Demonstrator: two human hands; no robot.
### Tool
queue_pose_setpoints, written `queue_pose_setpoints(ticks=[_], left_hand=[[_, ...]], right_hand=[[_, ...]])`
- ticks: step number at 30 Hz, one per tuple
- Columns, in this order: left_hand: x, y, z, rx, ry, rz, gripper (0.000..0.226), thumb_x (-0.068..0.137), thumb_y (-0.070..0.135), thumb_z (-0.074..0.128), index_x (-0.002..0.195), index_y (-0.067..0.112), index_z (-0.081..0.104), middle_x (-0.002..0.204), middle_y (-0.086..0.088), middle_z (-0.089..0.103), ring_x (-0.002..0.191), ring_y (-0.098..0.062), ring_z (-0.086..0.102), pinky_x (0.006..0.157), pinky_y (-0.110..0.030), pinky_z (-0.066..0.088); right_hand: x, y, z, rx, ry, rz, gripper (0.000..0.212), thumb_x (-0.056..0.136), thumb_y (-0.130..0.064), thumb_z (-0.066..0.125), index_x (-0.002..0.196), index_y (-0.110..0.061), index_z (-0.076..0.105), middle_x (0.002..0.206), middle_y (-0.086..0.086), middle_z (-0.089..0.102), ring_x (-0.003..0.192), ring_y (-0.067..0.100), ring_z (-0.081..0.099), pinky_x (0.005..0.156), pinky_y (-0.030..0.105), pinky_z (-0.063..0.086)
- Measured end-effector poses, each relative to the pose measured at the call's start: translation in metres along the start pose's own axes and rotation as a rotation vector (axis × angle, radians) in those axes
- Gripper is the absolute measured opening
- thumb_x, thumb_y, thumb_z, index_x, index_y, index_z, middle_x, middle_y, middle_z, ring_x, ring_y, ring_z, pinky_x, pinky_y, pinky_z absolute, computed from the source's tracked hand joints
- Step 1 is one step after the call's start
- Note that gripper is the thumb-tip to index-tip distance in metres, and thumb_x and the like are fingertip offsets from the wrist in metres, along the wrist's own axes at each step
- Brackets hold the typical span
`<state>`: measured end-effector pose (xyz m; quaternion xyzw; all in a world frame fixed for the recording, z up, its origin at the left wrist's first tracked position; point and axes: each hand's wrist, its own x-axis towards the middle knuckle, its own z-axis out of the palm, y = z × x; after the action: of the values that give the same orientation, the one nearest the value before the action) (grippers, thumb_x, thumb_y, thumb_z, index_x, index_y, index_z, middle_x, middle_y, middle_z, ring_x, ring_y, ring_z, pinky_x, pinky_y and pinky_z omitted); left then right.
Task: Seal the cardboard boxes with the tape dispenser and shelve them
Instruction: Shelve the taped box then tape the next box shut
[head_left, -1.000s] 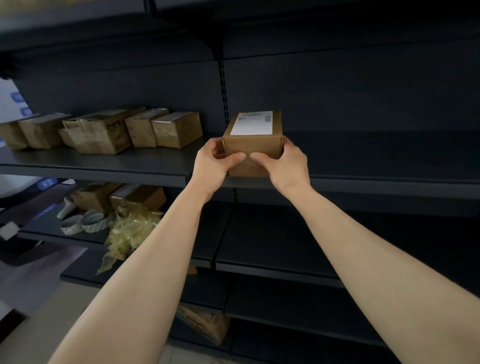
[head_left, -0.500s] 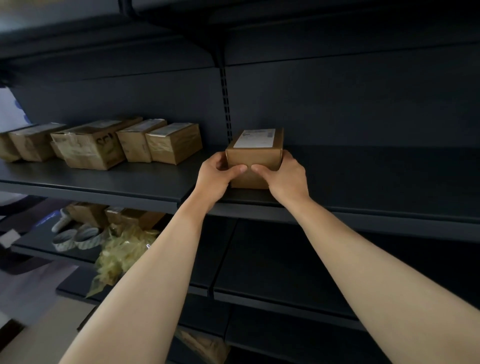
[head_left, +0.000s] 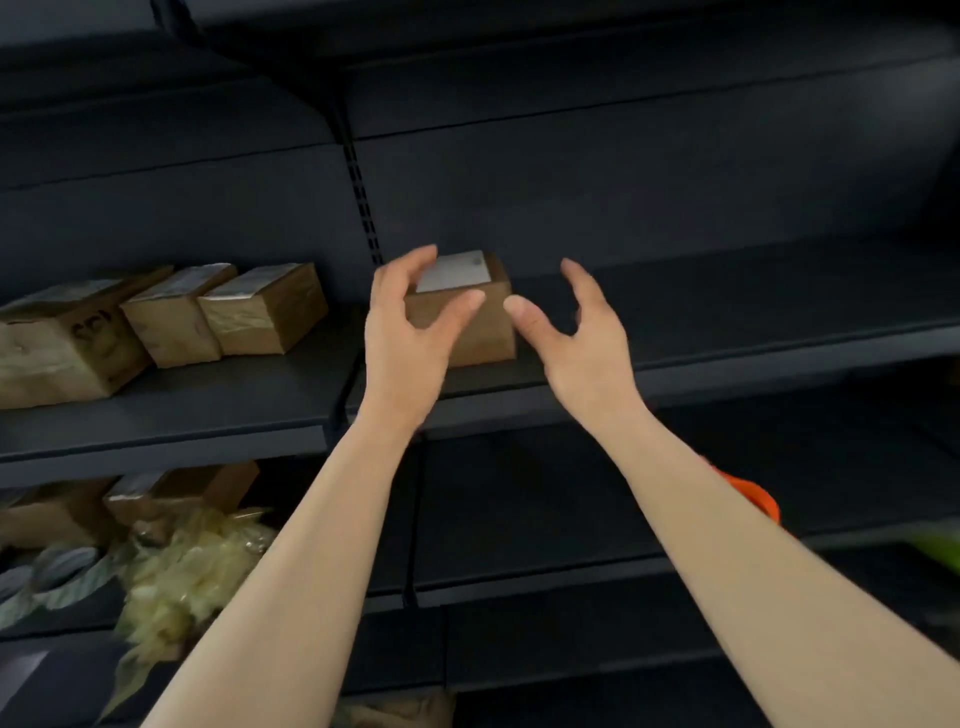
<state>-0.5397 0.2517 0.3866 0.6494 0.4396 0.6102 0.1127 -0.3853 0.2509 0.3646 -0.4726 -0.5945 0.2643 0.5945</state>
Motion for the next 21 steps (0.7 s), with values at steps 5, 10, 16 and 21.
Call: queue_pose_setpoints(ticks=[5, 10, 16, 21], left_hand=[[-0.039, 0.037, 0.022, -0.221, -0.193, 0.009, 0.045, 0.083, 0.035, 0.070, 0.124, 0.026, 0.053, 0.125, 0.014, 0.055, 0.118, 0.006, 0.046, 0.101, -0.013, 0.036], [-0.091, 0.068, 0.062, -0.415, -0.438, 0.028, 0.045, 0.083, 0.033, 0.069, 0.124, 0.026, 0.053, 0.126, 0.012, 0.056, 0.120, 0.003, 0.047, 0.106, -0.022, 0.036], [-0.168, 0.121, 0.133, -0.593, -0.775, -0.003, 0.042, 0.084, 0.031, 0.069, 0.123, 0.027, 0.053, 0.127, 0.011, 0.056, 0.121, 0.002, 0.047, 0.109, -0.027, 0.034], [-0.243, 0.176, 0.193, -0.702, -0.991, 0.010, 0.042, 0.084, 0.029, 0.070, 0.123, 0.024, 0.054, 0.125, 0.011, 0.056, 0.117, 0.004, 0.049, 0.105, -0.019, 0.035]], right_hand=[[-0.060, -0.010, -0.044, 0.025, 0.163, -0.008, 0.087, 0.075, -0.064, 0.065, 0.148, -0.033, 0.029, 0.153, -0.018, 0.029, 0.137, -0.005, 0.025, 0.096, 0.003, 0.022], [-0.125, -0.007, -0.101, -0.060, 0.400, 0.070, 0.091, 0.068, -0.067, 0.065, 0.147, -0.035, 0.030, 0.151, -0.022, 0.031, 0.135, -0.011, 0.025, 0.099, 0.006, 0.023], [-0.218, 0.005, -0.184, -0.166, 0.688, 0.230, 0.087, 0.075, -0.056, 0.070, 0.148, -0.031, 0.030, 0.153, -0.015, 0.031, 0.138, -0.003, 0.027, 0.103, 0.013, 0.023], [-0.294, 0.011, -0.259, -0.229, 0.888, 0.353, 0.088, 0.075, -0.056, 0.069, 0.149, -0.030, 0.028, 0.154, -0.011, 0.030, 0.138, 0.005, 0.026, 0.110, 0.028, 0.028]])
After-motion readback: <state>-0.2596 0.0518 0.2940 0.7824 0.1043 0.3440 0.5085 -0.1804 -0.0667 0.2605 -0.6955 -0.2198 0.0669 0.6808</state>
